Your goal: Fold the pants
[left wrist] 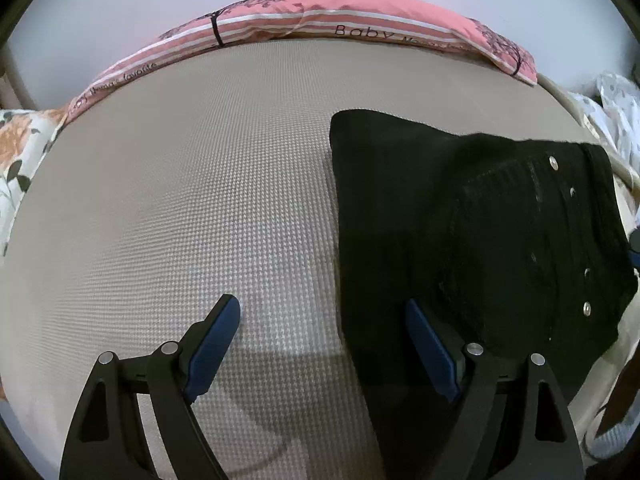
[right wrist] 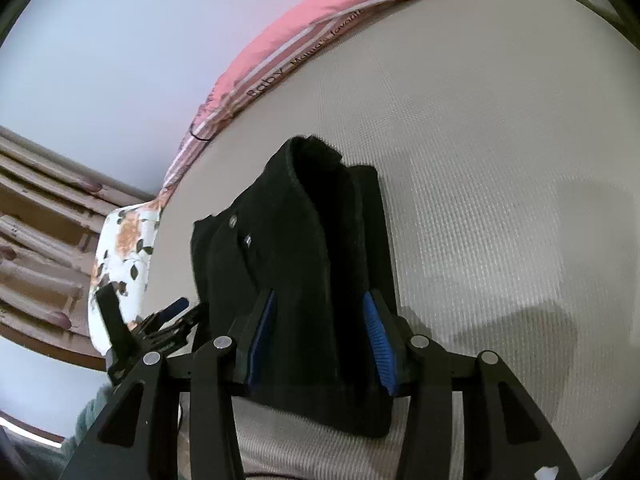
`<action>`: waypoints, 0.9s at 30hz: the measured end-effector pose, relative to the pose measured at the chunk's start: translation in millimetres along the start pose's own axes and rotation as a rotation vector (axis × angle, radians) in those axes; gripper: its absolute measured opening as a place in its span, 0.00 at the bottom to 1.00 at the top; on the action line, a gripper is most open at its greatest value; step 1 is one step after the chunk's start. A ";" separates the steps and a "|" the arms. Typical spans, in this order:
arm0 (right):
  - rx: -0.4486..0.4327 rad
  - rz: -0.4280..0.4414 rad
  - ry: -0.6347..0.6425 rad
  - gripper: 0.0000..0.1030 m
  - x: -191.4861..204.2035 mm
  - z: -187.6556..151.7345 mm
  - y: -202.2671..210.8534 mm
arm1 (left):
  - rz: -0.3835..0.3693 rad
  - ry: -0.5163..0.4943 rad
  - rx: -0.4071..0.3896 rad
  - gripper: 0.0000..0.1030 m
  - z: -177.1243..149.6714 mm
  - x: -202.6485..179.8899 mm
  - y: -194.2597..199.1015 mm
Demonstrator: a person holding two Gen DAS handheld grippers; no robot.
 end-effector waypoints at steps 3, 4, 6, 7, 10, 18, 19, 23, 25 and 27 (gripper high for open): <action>0.031 0.007 -0.009 0.38 0.3 -12.0 -3.5 | 0.009 -0.020 -0.007 0.82 -3.2 -3.6 5.3; 0.046 0.002 -0.004 0.34 1.4 -15.3 -8.3 | 0.013 -0.026 -0.009 0.82 -3.9 -4.7 6.9; 0.042 -0.057 0.035 0.27 4.5 -17.7 -13.3 | 0.017 -0.032 -0.010 0.82 -5.6 -6.3 9.9; 0.037 -0.076 0.057 0.25 8.4 -17.7 -14.4 | 0.016 -0.033 -0.010 0.82 -6.2 -7.2 11.8; 0.011 -0.069 0.034 0.12 15.4 -16.7 -7.1 | 0.007 -0.035 -0.008 0.82 -9.0 -10.8 18.2; 0.009 -0.126 0.033 0.10 11.9 -28.0 8.4 | -0.027 -0.084 -0.002 0.82 -19.5 -24.6 32.1; 0.024 -0.139 0.034 0.10 9.3 -31.5 5.3 | -0.024 -0.091 0.004 0.82 -22.1 -25.8 31.1; 0.038 -0.162 0.024 0.10 -2.1 -36.0 -2.2 | 0.004 -0.134 0.017 0.82 -34.8 -31.6 21.6; 0.048 -0.161 0.022 0.10 -5.1 -37.3 -4.6 | 0.008 -0.130 0.019 0.82 -38.3 -32.5 18.0; 0.048 -0.156 0.024 0.11 -6.0 -37.1 -5.6 | -0.002 -0.120 0.018 0.82 -38.4 -31.4 16.7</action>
Point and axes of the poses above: each gripper's, at about its wrist camera, not at the fingertips, and y roughly against the way its jaws point, x to its left, z to its top, the point moved 5 cm from there along -y, roughly the way its jaws point, and after that the axes turned 4 degrees about -x, right-handed, at the moved point
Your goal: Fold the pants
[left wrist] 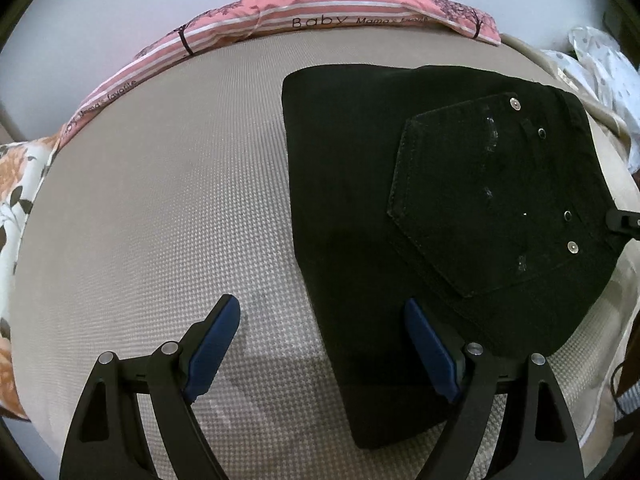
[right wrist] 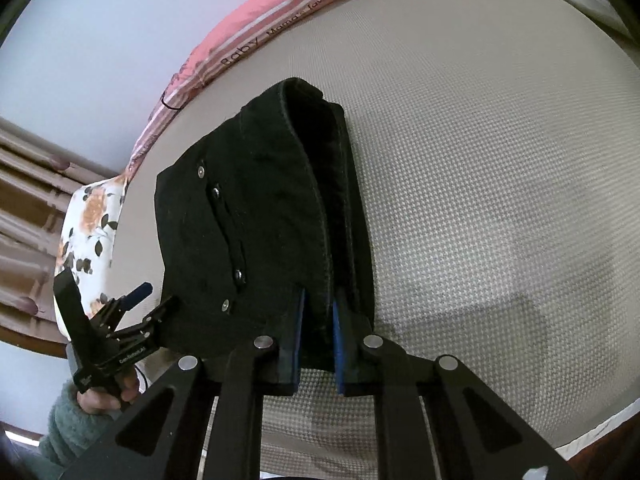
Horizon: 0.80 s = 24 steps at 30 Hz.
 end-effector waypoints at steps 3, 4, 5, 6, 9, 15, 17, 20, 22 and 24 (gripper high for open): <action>0.003 0.015 -0.010 0.13 -1.6 0.2 0.5 | -0.026 0.022 0.008 0.82 1.3 2.9 -0.3; 0.002 0.018 -0.009 0.18 -0.9 0.6 1.6 | -0.039 0.034 0.008 0.82 2.7 4.9 1.0; 0.007 0.012 -0.002 0.19 0.1 0.8 2.2 | -0.058 0.053 0.004 0.82 4.6 7.6 3.0; 0.006 0.012 0.009 0.20 2.2 1.7 3.5 | -0.081 0.074 0.000 0.82 7.0 10.6 5.2; -0.007 0.028 0.040 0.31 7.8 7.3 11.1 | -0.143 0.128 -0.015 0.82 12.8 18.8 12.6; -0.046 0.070 0.079 0.53 7.1 31.2 16.0 | -0.332 0.270 0.022 0.82 24.6 35.8 7.0; -0.023 0.095 0.065 0.53 1.6 39.3 6.8 | -0.393 0.337 0.065 0.82 25.7 39.2 -1.9; 0.002 0.152 0.033 0.53 -4.8 47.7 -5.8 | -0.445 0.376 0.092 0.82 28.7 39.0 -7.5; 0.031 0.187 0.027 0.53 -7.7 50.3 -15.1 | -0.470 0.399 0.110 0.82 29.5 39.7 -12.0; 0.060 0.188 0.032 0.53 -12.1 50.6 -24.8 | -0.516 0.447 0.141 0.82 30.2 42.3 -19.3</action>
Point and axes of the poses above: each gripper's, at about its wrist camera, not at the fingertips, and y roughly against the way its jaws point, x to its left, z to its top, the point moved 5 cm from there along -y, roughly the way its jaws point, and after that the axes turned 4 degrees about -x, right-handed, at the moved point
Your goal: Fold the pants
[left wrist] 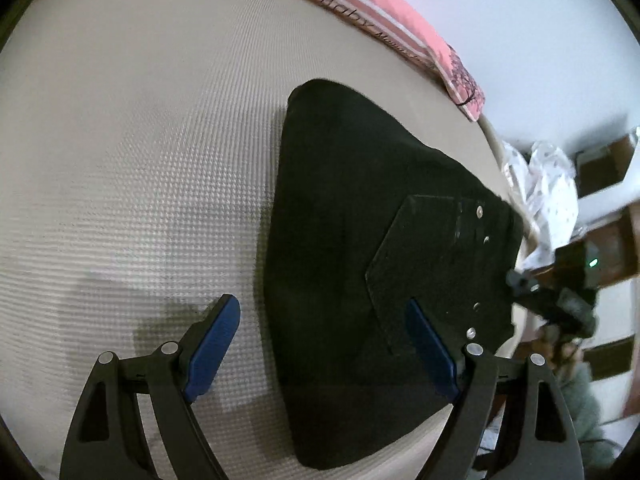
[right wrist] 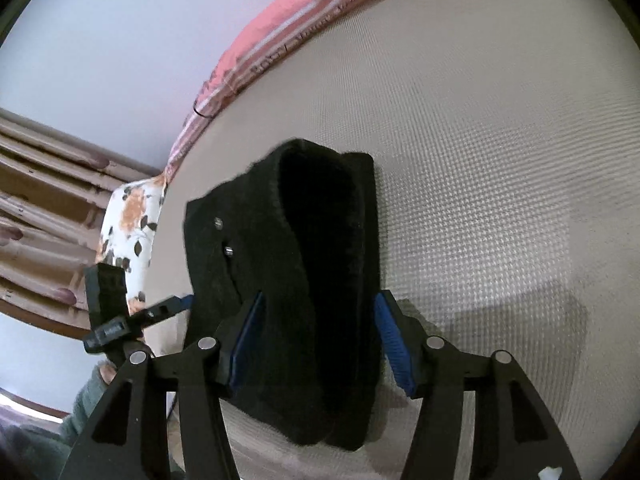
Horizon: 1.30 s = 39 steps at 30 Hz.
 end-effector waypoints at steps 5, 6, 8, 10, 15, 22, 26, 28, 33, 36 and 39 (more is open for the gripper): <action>0.031 0.052 -0.022 0.58 -14.0 -1.9 -9.2 | -0.079 0.055 0.022 0.82 12.5 6.3 -6.3; 0.031 0.072 -0.030 0.58 -16.2 -1.8 -9.3 | -0.089 0.062 0.026 0.82 14.7 6.9 -6.9; 0.036 0.098 -0.026 0.58 -18.7 -2.1 -8.6 | -0.111 0.072 0.043 0.82 18.4 7.3 -8.9; 0.044 0.119 -0.015 0.58 -19.5 -1.8 -8.7 | -0.130 0.073 0.064 0.82 22.8 6.5 -12.0; 0.053 0.217 -0.023 0.58 -17.7 4.7 -19.1 | -0.213 0.080 0.071 0.82 27.2 2.9 -16.8; 0.089 0.252 0.022 0.49 -1.8 9.4 -38.3 | -0.260 0.063 0.027 0.79 33.2 -7.3 -28.4; 0.063 0.273 -0.041 0.35 -2.4 6.1 -36.9 | -0.148 0.011 0.010 0.45 35.2 -14.0 -35.1; 0.041 0.254 -0.032 0.31 1.2 2.3 -31.2 | -0.140 0.002 0.002 0.35 33.4 -11.1 -31.1; 0.013 0.219 -0.045 0.26 17.9 -0.5 -21.8 | -0.130 -0.041 -0.040 0.19 35.1 -22.6 -20.2; 0.010 0.204 -0.045 0.25 28.7 1.1 -20.4 | -0.118 -0.062 -0.061 0.16 37.3 -27.1 -12.0; 0.017 0.211 -0.026 0.25 43.8 7.5 -26.4 | -0.113 -0.057 -0.086 0.16 46.5 -20.2 -2.0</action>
Point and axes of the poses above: each gripper's, at about its wrist camera, not at the fingertips, and y roughly against the way its jaws point, x to its left, z to its top, the point moved 5 cm from there along -y, roughly the way its jaws point, and after that the axes turned 4 degrees about -x, right-handed, at the moved point
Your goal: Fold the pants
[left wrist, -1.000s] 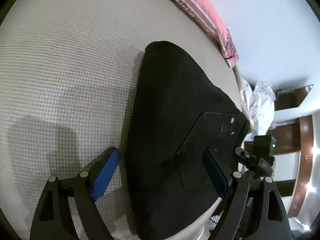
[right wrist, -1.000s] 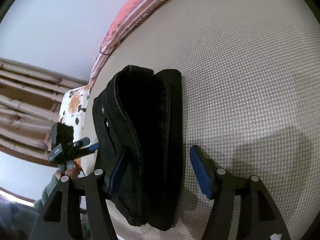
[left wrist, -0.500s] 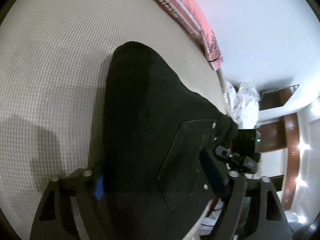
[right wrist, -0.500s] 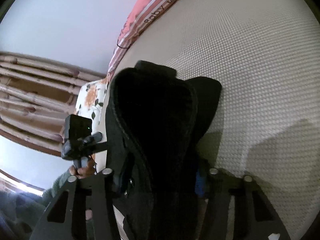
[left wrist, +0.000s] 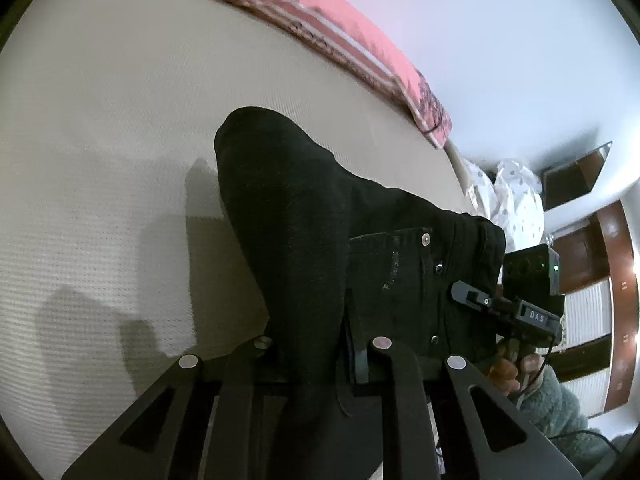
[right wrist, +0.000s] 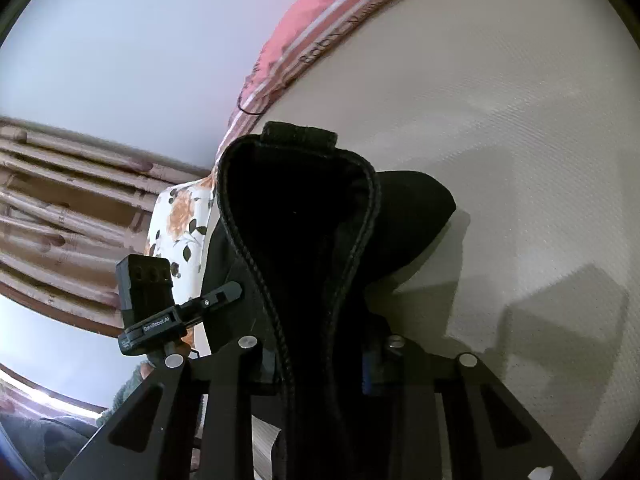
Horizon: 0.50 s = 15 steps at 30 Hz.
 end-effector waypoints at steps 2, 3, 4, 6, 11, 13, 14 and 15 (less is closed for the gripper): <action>0.008 0.011 0.011 0.25 9.4 6.7 -10.0 | 0.004 0.010 -0.020 0.16 8.2 6.6 6.7; 0.016 0.017 0.021 0.25 15.5 11.3 -17.3 | 0.012 0.017 -0.032 0.16 15.3 12.9 12.8; 0.021 0.020 0.030 0.25 21.4 16.6 -25.5 | 0.018 0.021 -0.040 0.16 20.7 17.6 16.9; 0.033 0.038 0.042 0.25 33.2 28.8 -44.0 | 0.043 0.020 -0.065 0.16 36.1 28.3 27.9; 0.042 0.058 0.076 0.25 60.1 65.5 -92.6 | 0.128 -0.020 -0.121 0.16 73.2 46.7 44.4; 0.044 0.054 0.093 0.25 67.4 79.1 -109.1 | 0.150 -0.028 -0.136 0.16 86.1 58.1 50.4; 0.046 0.053 0.094 0.25 69.9 86.0 -117.2 | 0.165 -0.028 -0.143 0.16 94.1 62.9 50.6; 0.048 0.044 0.108 0.25 72.6 92.7 -124.9 | 0.172 -0.029 -0.146 0.16 99.7 66.7 51.1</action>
Point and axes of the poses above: each gripper's, at about its wrist camera, not at the fingertips, and y roughly against the way its jaws point, x to its left, z to its top, the point moved 5 cm from there along -y, roughly the way its jaws point, and after that the axes turned 4 degrees about -x, right-handed, at the moved point
